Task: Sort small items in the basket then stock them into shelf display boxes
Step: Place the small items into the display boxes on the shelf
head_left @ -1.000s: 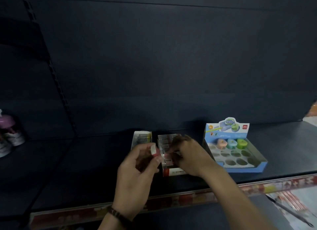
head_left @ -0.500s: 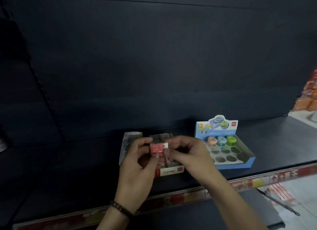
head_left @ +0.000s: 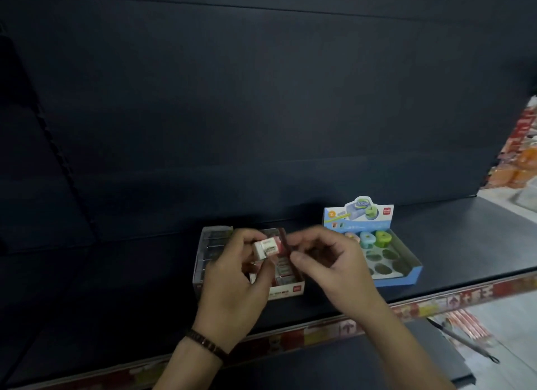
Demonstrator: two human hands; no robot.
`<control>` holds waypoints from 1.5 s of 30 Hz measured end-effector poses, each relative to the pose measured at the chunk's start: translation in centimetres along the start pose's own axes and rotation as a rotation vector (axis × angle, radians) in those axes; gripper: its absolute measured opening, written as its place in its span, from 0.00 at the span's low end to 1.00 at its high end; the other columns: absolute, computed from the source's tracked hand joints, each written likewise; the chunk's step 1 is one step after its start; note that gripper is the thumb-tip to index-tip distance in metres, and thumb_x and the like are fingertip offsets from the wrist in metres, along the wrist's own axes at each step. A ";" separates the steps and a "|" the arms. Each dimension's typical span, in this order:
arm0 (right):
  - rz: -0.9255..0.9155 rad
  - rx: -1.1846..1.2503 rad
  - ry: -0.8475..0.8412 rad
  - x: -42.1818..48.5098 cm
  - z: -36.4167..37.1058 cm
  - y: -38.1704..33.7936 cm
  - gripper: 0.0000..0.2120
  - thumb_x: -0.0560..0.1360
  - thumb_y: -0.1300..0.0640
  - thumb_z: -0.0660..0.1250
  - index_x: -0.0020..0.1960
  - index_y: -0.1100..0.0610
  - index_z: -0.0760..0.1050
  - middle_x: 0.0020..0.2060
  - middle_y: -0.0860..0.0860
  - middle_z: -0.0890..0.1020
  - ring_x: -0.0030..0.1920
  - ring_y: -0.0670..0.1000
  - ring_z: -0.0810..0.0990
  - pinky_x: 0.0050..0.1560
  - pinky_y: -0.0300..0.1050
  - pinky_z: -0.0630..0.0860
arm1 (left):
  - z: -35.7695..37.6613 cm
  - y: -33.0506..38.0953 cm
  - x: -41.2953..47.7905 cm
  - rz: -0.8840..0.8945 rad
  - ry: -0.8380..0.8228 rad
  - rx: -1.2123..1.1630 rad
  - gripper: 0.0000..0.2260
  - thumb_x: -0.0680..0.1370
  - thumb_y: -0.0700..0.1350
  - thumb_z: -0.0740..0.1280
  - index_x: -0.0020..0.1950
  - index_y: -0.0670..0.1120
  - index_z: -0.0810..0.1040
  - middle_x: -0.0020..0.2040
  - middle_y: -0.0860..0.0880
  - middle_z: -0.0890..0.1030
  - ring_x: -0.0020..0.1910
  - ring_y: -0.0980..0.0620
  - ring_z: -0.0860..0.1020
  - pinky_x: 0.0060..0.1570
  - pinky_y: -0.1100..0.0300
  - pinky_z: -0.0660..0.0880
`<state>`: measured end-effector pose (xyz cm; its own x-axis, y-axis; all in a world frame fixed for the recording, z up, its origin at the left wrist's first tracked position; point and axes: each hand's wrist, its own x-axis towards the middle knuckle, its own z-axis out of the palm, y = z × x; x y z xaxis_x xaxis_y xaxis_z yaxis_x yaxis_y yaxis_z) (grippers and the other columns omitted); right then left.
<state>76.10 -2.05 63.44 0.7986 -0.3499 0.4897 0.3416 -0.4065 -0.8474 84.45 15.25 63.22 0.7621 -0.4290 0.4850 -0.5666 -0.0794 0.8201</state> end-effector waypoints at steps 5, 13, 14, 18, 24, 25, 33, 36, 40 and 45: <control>-0.150 -0.222 -0.052 0.4 -0.2 0.5 0.16 0.71 0.64 0.82 0.55 0.51 0.87 0.49 0.46 0.84 0.51 0.54 0.85 0.53 0.48 0.81 | -0.3 0.3 0.2 -0.104 -0.144 -0.144 0.11 0.79 0.38 0.74 0.56 0.52 0.80 0.51 0.57 0.86 0.53 0.57 0.85 0.53 0.54 0.83; -0.102 -0.285 -0.003 1.8 -1.1 2.9 0.12 0.68 0.69 0.82 0.43 0.53 0.88 0.46 0.44 0.87 0.48 0.49 0.87 0.51 0.52 0.84 | 0.3 -0.6 -1.1 -0.081 -0.016 0.064 0.22 0.78 0.43 0.76 0.62 0.67 0.73 0.54 0.70 0.81 0.48 0.67 0.82 0.47 0.72 0.78; -0.067 -0.317 0.014 2.2 -1.4 3.4 0.12 0.67 0.69 0.82 0.41 0.54 0.87 0.46 0.43 0.88 0.47 0.47 0.88 0.51 0.53 0.84 | 0.5 -1.1 -1.7 -0.063 -0.040 0.127 0.22 0.79 0.44 0.75 0.62 0.68 0.71 0.54 0.67 0.81 0.49 0.67 0.81 0.47 0.74 0.77; -0.045 -0.528 -0.081 3.5 -2.0 4.7 0.09 0.68 0.65 0.82 0.38 0.52 0.87 0.42 0.41 0.88 0.44 0.41 0.86 0.50 0.46 0.83 | 1.7 -4.2 -3.7 0.135 -0.188 0.444 0.14 0.82 0.46 0.70 0.65 0.58 0.75 0.63 0.62 0.72 0.60 0.63 0.74 0.59 0.68 0.76; -0.057 -0.715 -0.274 4.5 -1.3 5.8 0.03 0.70 0.57 0.79 0.41 0.50 0.87 0.42 0.41 0.87 0.43 0.40 0.85 0.49 0.40 0.80 | 2.9 -6.9 -4.2 0.265 -0.137 0.611 0.17 0.76 0.37 0.75 0.64 0.47 0.83 0.61 0.53 0.77 0.58 0.49 0.76 0.56 0.55 0.80; -0.060 -0.734 -0.297 4.6 -1.2 5.8 0.02 0.71 0.57 0.79 0.41 0.50 0.88 0.42 0.41 0.87 0.43 0.41 0.84 0.50 0.39 0.80 | 2.8 -7.0 -4.3 0.264 -0.133 0.610 0.16 0.76 0.37 0.75 0.64 0.47 0.83 0.61 0.53 0.77 0.58 0.49 0.76 0.56 0.56 0.79; -0.174 -1.017 -0.365 4.8 -0.1 5.3 0.05 0.73 0.57 0.73 0.43 0.50 0.88 0.45 0.48 0.85 0.50 0.52 0.81 0.51 0.41 0.75 | 2.5 -6.3 -4.4 0.217 -0.183 0.649 0.18 0.77 0.45 0.73 0.67 0.47 0.81 0.62 0.54 0.76 0.59 0.51 0.73 0.58 0.56 0.79; -0.094 -1.114 -0.476 5.1 -0.3 4.0 0.12 0.77 0.54 0.65 0.52 0.48 0.87 0.52 0.48 0.86 0.57 0.53 0.80 0.56 0.48 0.78 | 2.6 -4.7 -4.3 0.113 -0.249 0.665 0.20 0.80 0.52 0.67 0.73 0.52 0.77 0.67 0.57 0.72 0.65 0.52 0.70 0.66 0.55 0.76; -0.061 -0.978 -0.349 2.4 -2.5 2.2 0.15 0.78 0.53 0.65 0.60 0.44 0.85 0.55 0.48 0.87 0.57 0.54 0.81 0.59 0.50 0.77 | 2.8 -3.2 -5.5 0.111 -0.209 0.541 0.20 0.79 0.52 0.69 0.72 0.56 0.75 0.70 0.55 0.72 0.67 0.49 0.74 0.62 0.53 0.79; 0.039 -0.790 0.093 -8.5 -6.6 1.5 0.08 0.78 0.57 0.70 0.54 0.51 0.87 0.48 0.44 0.87 0.50 0.44 0.82 0.53 0.37 0.76 | 6.6 -2.4 -9.3 0.319 -0.335 0.314 0.05 0.80 0.45 0.69 0.53 0.55 0.78 0.51 0.55 0.77 0.50 0.49 0.78 0.49 0.54 0.78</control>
<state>66.55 -5.25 59.35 0.7465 -0.4310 0.5069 -0.1664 -0.8586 -0.4850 76.60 13.48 54.76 0.4254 -0.7342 0.5292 -0.8579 -0.1409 0.4941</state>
